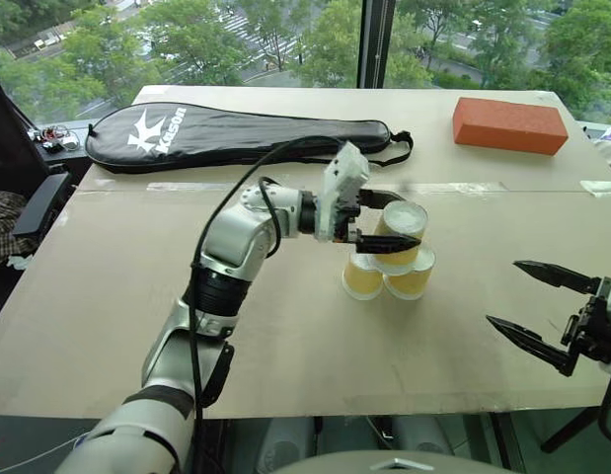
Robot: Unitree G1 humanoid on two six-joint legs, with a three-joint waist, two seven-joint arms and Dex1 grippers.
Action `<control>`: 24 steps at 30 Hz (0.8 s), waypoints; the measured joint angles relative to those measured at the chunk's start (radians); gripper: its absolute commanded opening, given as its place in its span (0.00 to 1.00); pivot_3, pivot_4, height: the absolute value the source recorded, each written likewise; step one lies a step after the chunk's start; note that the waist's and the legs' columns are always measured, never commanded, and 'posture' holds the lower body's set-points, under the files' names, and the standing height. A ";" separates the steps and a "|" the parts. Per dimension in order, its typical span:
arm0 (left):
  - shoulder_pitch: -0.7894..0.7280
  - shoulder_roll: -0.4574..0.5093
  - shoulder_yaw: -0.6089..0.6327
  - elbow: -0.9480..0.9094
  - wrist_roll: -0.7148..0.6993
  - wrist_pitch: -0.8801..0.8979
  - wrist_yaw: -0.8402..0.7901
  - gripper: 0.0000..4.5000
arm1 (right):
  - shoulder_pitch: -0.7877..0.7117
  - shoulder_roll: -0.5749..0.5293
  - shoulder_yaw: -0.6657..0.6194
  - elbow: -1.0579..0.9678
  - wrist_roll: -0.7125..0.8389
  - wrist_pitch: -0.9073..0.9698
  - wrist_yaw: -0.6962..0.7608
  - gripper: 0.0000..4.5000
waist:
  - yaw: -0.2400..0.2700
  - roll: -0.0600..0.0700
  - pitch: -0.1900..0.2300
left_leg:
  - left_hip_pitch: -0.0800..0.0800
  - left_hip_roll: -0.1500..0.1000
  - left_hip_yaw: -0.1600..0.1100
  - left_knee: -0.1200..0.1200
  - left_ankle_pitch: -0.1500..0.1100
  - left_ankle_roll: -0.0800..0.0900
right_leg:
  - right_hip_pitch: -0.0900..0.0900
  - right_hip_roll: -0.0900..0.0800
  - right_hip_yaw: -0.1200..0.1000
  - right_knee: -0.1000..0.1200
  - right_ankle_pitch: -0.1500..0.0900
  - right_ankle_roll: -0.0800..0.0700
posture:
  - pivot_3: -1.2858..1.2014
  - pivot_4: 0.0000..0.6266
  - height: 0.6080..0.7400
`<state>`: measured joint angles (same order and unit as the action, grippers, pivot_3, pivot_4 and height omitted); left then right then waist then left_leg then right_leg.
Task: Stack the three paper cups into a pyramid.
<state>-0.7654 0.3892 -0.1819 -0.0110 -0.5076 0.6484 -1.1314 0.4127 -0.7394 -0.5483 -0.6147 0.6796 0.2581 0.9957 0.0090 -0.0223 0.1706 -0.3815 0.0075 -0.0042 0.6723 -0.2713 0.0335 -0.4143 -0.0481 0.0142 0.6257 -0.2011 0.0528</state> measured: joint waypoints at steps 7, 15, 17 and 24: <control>0.132 0.072 0.126 -0.170 -0.105 0.072 0.049 0.99 | -0.043 -0.007 0.047 0.005 -0.003 0.006 0.000 1.00 | 0.005 0.000 0.000 | 0.000 0.000 0.000 0.000 0.000 0.000 | 0.000 -0.001 -0.001 0.000 0.000 0.000 | 0.52 0.24 1.00; 0.365 0.120 0.251 -0.304 -0.155 0.073 0.158 0.99 | -0.139 -0.020 0.125 0.043 -0.013 0.019 0.000 1.00 | 0.004 0.000 0.000 | 0.000 0.001 0.001 0.000 0.000 0.000 | 0.000 -0.001 0.000 0.000 0.001 -0.002 | 0.52 0.24 1.00; 0.430 0.119 0.272 -0.328 -0.149 0.041 0.193 0.99 | -0.164 -0.020 0.147 0.047 -0.016 0.020 -0.005 1.00 | 0.004 0.000 0.000 | 0.000 0.001 0.000 0.000 0.000 0.000 | 0.000 -0.001 0.000 0.000 0.001 -0.002 | 0.52 0.24 1.00; 0.693 0.139 0.371 -0.417 -0.123 -0.083 0.244 0.99 | -0.114 -0.018 0.143 0.080 -0.056 0.001 0.000 1.00 | 0.007 0.000 0.000 | 0.000 0.001 0.000 0.000 0.000 0.000 | 0.000 -0.002 -0.001 0.000 0.001 -0.003 | 0.52 0.24 1.00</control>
<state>-0.0728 0.5285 0.1892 -0.4285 -0.6310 0.5651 -0.8876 0.2985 -0.7571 -0.4050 -0.5347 0.6238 0.2595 0.9961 0.0161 -0.0220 0.1707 -0.3817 0.0082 -0.0040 0.6721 -0.2714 0.0334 -0.4145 -0.0501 0.0136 0.6254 -0.1998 0.0502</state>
